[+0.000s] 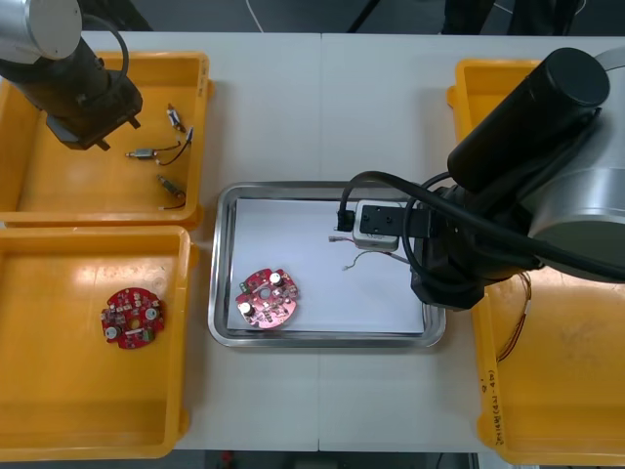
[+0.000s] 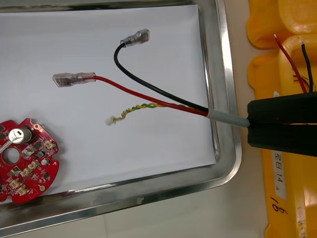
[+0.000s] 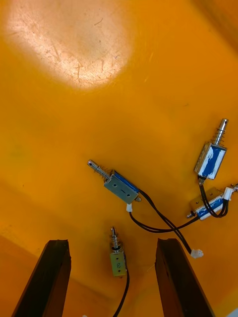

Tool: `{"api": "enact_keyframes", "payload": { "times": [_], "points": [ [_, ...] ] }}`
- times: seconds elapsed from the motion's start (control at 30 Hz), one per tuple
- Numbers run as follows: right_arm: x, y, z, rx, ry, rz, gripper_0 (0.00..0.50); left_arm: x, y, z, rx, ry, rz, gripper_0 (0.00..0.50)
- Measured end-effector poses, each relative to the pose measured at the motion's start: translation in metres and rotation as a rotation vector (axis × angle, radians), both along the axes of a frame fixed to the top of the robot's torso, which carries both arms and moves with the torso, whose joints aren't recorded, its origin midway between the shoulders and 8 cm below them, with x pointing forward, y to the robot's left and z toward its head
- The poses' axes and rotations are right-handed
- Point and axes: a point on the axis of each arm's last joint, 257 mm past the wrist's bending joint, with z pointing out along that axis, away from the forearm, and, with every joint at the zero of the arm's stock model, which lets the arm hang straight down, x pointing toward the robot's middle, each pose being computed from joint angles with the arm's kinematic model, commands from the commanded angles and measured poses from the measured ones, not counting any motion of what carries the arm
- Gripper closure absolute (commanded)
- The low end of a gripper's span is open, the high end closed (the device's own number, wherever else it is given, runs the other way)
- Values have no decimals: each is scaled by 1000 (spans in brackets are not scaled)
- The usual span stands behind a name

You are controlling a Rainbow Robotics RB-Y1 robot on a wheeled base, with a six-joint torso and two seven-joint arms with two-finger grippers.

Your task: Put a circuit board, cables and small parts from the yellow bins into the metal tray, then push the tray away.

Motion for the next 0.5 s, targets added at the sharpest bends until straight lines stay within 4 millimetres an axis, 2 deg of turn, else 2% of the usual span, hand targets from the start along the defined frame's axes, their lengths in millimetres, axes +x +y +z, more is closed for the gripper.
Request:
{"api": "enact_keyframes", "payload": {
  "times": [0.1,0.27,0.5],
  "points": [
    [4,3,-7,-25,18,67,500,4,-1,-4,-13,4,7,0],
    [11,9,-18,-5,59,49,500,10,0,-11,-32,-4,24,0],
    [21,22,-30,-26,0,57,500,19,6,-26,-64,-3,59,0]
  ]
}}
